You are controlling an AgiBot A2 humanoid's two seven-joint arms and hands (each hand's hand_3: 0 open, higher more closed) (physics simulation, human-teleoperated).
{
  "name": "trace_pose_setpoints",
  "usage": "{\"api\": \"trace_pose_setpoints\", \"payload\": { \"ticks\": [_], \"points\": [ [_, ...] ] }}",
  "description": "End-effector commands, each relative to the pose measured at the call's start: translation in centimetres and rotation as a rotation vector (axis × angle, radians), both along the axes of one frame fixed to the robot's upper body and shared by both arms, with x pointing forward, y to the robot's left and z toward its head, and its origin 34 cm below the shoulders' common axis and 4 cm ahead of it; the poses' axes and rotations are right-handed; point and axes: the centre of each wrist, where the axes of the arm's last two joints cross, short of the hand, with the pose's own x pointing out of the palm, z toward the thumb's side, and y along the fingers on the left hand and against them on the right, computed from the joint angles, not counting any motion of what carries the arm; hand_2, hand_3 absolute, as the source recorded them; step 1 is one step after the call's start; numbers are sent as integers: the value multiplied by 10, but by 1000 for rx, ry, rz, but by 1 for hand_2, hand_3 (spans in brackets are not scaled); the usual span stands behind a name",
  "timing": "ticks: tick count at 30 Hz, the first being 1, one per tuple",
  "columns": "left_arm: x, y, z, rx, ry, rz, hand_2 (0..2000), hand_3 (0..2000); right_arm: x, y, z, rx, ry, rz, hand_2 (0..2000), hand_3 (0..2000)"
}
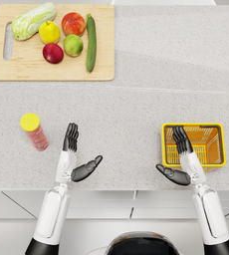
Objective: Pick up the red potato chip and place it into the yellow basket
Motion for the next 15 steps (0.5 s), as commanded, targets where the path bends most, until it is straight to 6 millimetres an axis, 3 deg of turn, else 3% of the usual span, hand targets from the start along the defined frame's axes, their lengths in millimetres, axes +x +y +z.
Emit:
{"api": "trace_pose_setpoints", "payload": {
  "ticks": [1, 11, 15],
  "points": [
    [0, 0, 0, 0, 0, 0, 0, 0, 0, 0, 0, 0, 0, 0, 0, 0],
    [1, -6, -6, 7, 24, -21, 0, 0, 1, 6, -6, -7, 24, 21, 0, 0],
    [14, 19, 27, -52, -187, 39, 0, 0, 8, -16, 30, 105, -164, -155, 0, 0]
  ]
}}
